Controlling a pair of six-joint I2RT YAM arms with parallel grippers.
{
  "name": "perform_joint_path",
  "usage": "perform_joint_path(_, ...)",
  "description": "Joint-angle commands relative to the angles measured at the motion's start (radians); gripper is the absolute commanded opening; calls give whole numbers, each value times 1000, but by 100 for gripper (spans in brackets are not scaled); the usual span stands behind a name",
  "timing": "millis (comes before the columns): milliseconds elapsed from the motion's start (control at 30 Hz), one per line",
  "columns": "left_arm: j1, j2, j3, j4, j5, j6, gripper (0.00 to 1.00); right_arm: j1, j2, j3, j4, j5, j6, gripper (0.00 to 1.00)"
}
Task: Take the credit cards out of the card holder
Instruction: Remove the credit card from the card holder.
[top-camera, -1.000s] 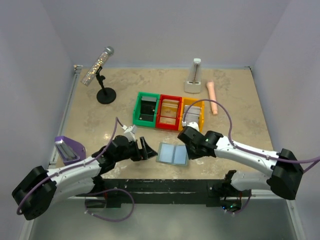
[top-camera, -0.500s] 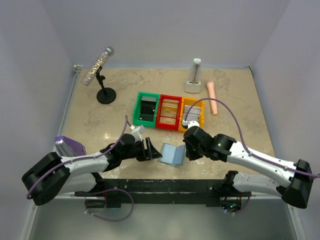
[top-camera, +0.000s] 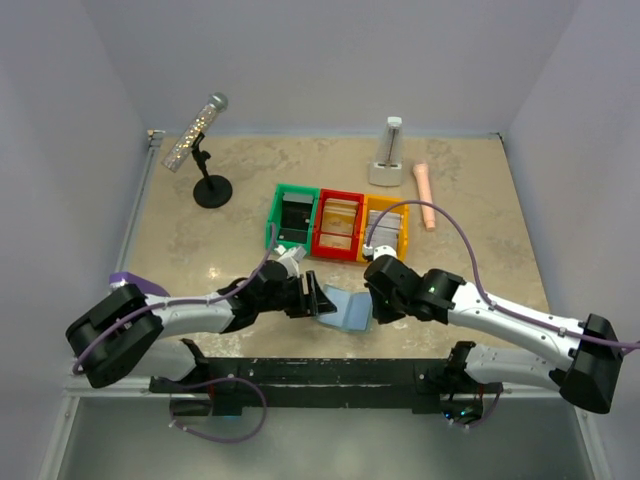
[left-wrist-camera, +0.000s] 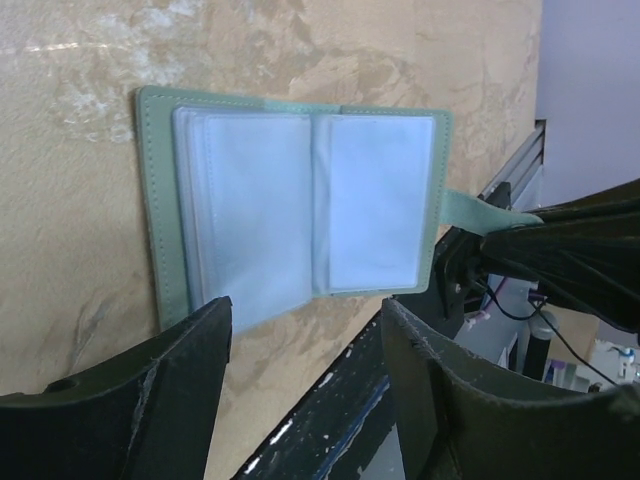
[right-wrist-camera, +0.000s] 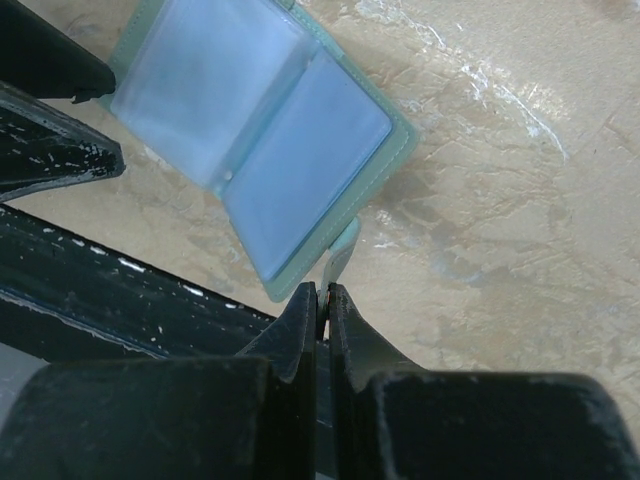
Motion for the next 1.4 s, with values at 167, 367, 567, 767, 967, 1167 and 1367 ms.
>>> perform_joint_path(167, -5, 75, 49, 11, -11, 38, 66, 4, -13, -32, 46, -7, -2, 0)
perform_joint_path(367, -8, 130, 61, 39, 9, 37, 65, 4, -17, -43, 51, -12, 2, 0)
perform_joint_path(567, -34, 161, 82, 108, 75, 47, 63, 4, -13, -51, 56, -7, 7, 0)
perform_joint_path(767, -53, 197, 90, 212, 153, 41, 60, 4, -11, -56, 63, -12, 15, 0)
perform_joint_path(967, -60, 214, 102, 286, 210, 43, 60, 4, -14, -68, 68, -7, 21, 0)
perform_joint_path(1167, -99, 266, 170, 335, 331, 60, 60, 2, -8, -77, 74, 2, 25, 0)
perform_joint_path(1367, -113, 273, 167, 352, 353, 66, 59, 2, -8, -88, 76, 10, 31, 0)
